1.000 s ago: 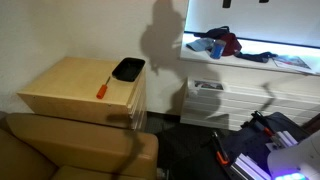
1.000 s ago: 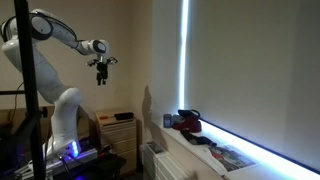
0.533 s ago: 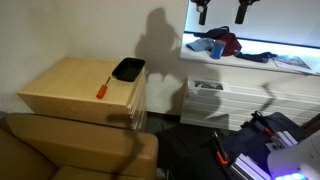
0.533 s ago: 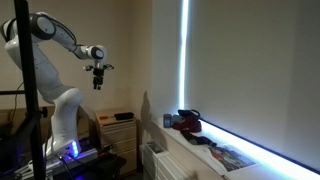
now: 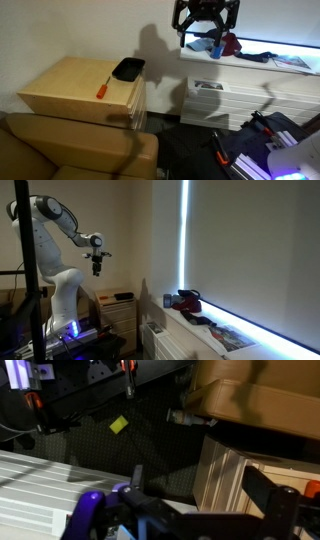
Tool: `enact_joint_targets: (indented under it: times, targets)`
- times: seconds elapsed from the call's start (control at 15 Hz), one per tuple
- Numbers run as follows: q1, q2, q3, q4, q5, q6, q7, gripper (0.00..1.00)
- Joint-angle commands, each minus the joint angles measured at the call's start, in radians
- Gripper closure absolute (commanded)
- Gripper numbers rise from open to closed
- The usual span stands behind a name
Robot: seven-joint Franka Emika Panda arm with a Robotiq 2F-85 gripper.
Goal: Pull out the sliding tray
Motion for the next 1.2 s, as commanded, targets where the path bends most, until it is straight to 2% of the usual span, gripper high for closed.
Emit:
enact_joint_targets:
  times: [0.0, 0.13, 0.27, 0.6, 0.8, 1.0, 1.07, 1.13]
  targets:
    - [0.015, 0.001, -0.015, 0.002, -0.007, -0.001, 0.005, 0.00]
    - [0.015, -0.002, -0.016, 0.003, -0.006, -0.001, 0.005, 0.00]
    - [0.011, 0.066, -0.017, -0.026, 0.004, 0.072, -0.012, 0.00]
    - [0.005, 0.251, -0.033, -0.104, 0.031, 0.412, -0.012, 0.00]
    - [0.004, 0.390, -0.054, -0.100, 0.003, 0.548, 0.012, 0.00]
    - [0.023, 0.472, -0.080, -0.070, 0.015, 0.572, 0.026, 0.00]
    - [0.028, 0.423, -0.087, -0.103, 0.009, 0.564, 0.010, 0.00]
    - [0.030, 0.446, -0.092, -0.095, 0.010, 0.569, 0.011, 0.00]
